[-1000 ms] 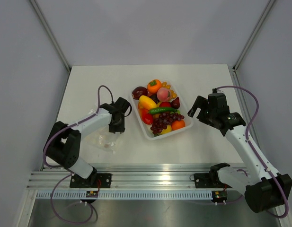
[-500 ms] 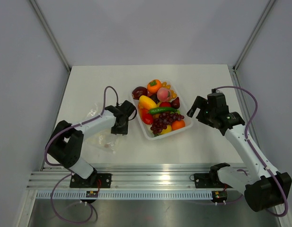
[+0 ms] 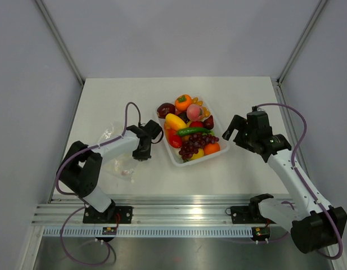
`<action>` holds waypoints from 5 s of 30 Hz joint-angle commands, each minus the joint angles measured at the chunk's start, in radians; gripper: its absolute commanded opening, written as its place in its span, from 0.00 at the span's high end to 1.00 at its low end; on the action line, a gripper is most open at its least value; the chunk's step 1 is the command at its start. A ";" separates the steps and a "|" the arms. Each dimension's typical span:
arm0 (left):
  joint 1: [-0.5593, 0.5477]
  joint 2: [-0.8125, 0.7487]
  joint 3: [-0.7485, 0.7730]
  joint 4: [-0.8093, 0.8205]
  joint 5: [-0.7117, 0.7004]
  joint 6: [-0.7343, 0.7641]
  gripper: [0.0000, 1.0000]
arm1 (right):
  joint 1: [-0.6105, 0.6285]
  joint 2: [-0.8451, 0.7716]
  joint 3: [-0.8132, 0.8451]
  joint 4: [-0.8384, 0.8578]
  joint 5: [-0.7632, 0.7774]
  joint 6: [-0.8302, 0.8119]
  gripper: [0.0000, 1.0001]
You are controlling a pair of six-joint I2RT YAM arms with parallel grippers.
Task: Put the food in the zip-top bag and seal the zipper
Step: Pick up the zipper food storage bag at the center of the board, then open the zipper of the food storage bag.
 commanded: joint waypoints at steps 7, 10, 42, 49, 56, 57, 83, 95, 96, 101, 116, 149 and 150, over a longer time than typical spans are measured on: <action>0.000 -0.038 0.045 0.022 0.004 -0.017 1.00 | 0.000 -0.042 0.004 -0.004 -0.004 0.003 0.01; 0.013 -0.131 0.030 0.052 0.071 -0.017 1.00 | 0.001 -0.047 0.013 -0.013 -0.009 0.000 0.00; 0.163 -0.541 0.017 0.131 0.587 -0.109 1.00 | 0.644 0.514 0.493 0.246 0.002 0.092 0.21; 0.172 -0.543 0.008 0.146 0.627 -0.109 1.00 | 0.661 0.583 0.524 0.263 -0.016 0.101 0.20; 0.181 -0.554 0.013 0.143 0.644 -0.105 1.00 | 0.664 0.646 0.569 0.248 -0.029 0.106 0.22; 0.181 -0.557 0.013 0.141 0.647 -0.105 1.00 | 0.664 0.659 0.573 0.246 -0.029 0.109 0.23; 0.283 -0.659 0.108 -0.009 0.512 -0.062 0.88 | 0.688 0.645 0.567 0.209 0.100 0.135 1.00; 0.142 -0.670 0.083 0.011 0.417 -0.026 0.25 | 0.705 0.702 0.624 0.199 0.100 0.178 1.00; 0.119 -0.666 0.080 0.014 0.394 -0.030 0.25 | 0.705 0.703 0.624 0.197 0.100 0.178 1.00; 0.102 -0.638 0.048 0.060 0.383 -0.039 0.33 | 0.705 0.691 0.622 0.186 0.105 0.179 1.00; -0.001 -0.517 0.028 0.140 0.386 -0.046 0.44 | 0.708 0.636 0.583 0.220 0.074 0.198 1.00; 0.163 -0.678 0.182 -0.084 0.228 -0.060 1.00 | 0.707 0.657 0.538 0.151 0.184 0.123 1.00; 0.166 -0.676 0.166 -0.073 0.237 -0.060 1.00 | 0.705 0.662 0.541 0.147 0.192 0.120 1.00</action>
